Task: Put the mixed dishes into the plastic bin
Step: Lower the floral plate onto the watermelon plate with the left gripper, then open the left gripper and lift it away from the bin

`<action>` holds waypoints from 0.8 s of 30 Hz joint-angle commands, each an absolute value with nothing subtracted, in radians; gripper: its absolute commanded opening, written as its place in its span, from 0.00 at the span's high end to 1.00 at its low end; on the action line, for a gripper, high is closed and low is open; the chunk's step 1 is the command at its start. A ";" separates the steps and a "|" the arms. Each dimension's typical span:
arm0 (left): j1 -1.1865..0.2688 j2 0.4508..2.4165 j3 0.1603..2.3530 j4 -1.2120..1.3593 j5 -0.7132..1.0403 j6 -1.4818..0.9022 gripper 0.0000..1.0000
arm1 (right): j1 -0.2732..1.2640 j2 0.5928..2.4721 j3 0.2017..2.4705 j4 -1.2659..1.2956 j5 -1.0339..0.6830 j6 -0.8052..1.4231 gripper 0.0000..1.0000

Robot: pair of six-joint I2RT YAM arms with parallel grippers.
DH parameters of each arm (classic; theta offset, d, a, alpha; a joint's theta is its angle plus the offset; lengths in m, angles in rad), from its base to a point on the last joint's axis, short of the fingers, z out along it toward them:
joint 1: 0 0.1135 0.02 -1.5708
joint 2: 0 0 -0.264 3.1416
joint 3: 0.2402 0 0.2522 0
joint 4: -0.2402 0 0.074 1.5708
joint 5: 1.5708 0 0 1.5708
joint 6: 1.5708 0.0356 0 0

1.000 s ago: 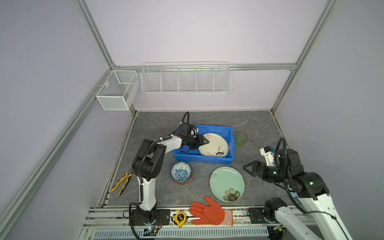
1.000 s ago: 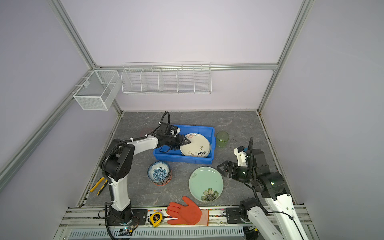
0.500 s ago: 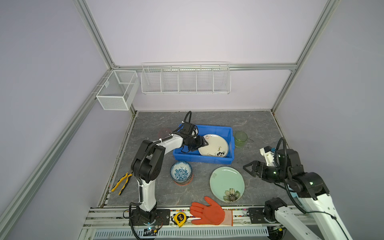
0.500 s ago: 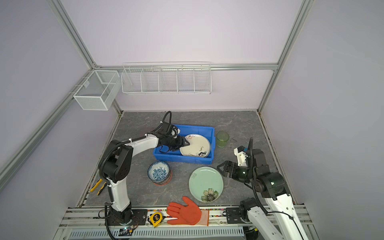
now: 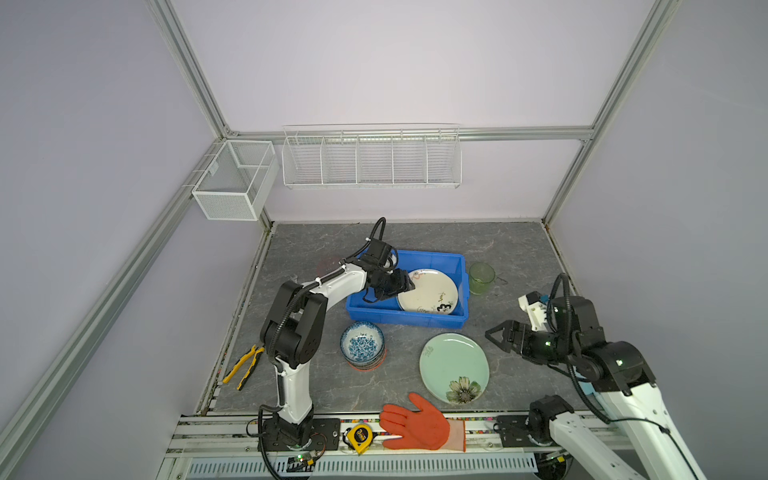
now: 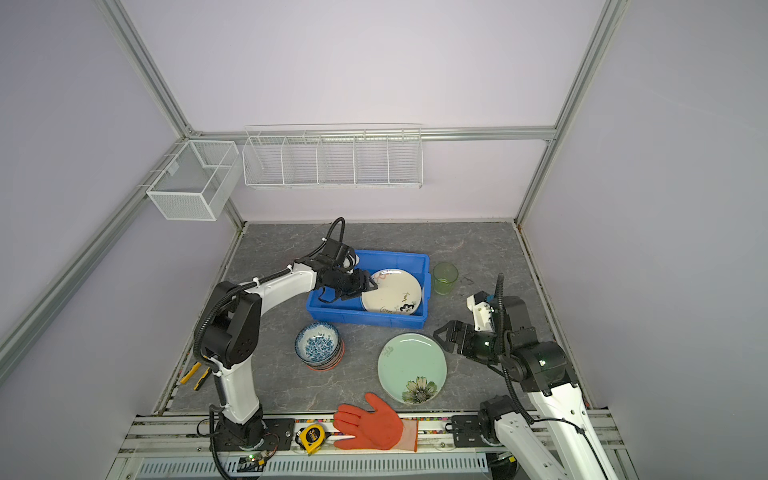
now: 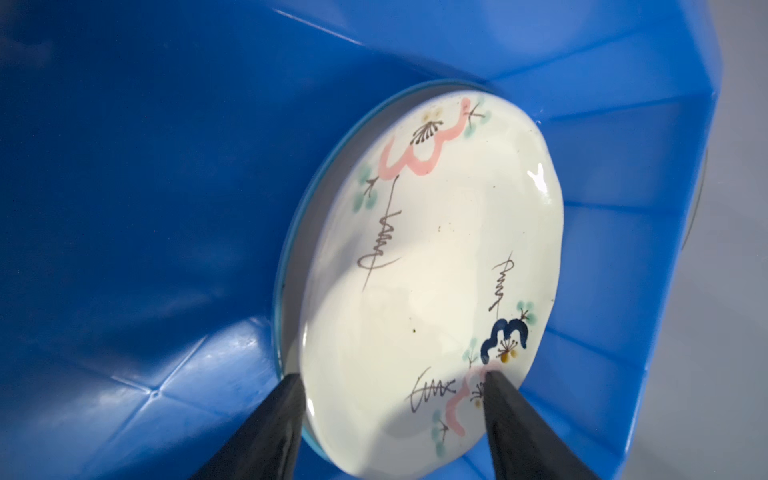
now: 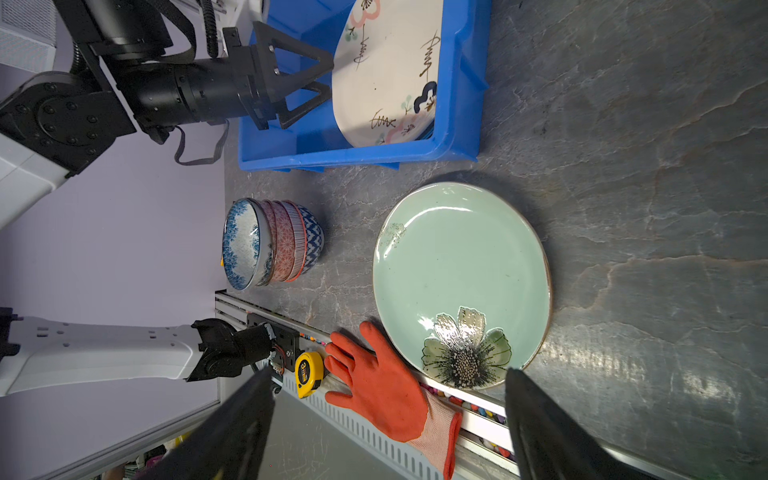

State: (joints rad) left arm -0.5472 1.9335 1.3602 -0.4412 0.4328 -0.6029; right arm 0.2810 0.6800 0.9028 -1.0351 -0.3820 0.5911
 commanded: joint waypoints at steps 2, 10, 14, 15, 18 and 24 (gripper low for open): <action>-0.567 1.922 1.417 -0.493 0.388 -0.565 0.32 | 0.275 0.684 0.885 -1.029 -0.379 0.595 0.12; -0.577 1.907 1.430 -0.553 0.319 -0.552 0.31 | 0.275 0.683 0.861 -1.034 -0.374 0.591 0.12; -0.581 1.876 1.430 -0.577 0.287 -0.546 0.29 | 0.276 0.683 0.853 -1.040 -0.367 0.587 0.12; -0.583 1.864 1.432 -0.585 0.278 -0.545 0.27 | 0.276 0.681 0.851 -1.039 -0.365 0.588 0.12; -0.587 1.823 1.433 -0.604 0.251 -0.542 0.20 | 0.276 0.678 0.847 -1.037 -0.364 0.587 0.12; -0.591 1.727 1.429 -0.628 0.239 -0.547 0.09 | 0.275 0.685 0.822 -1.029 -0.367 0.584 0.12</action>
State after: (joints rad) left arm -0.5846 1.7802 1.4109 -0.5934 0.2634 -0.5629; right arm 0.2810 0.6827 0.8471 -1.0325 -0.3779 0.5903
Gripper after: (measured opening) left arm 0.895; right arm 0.883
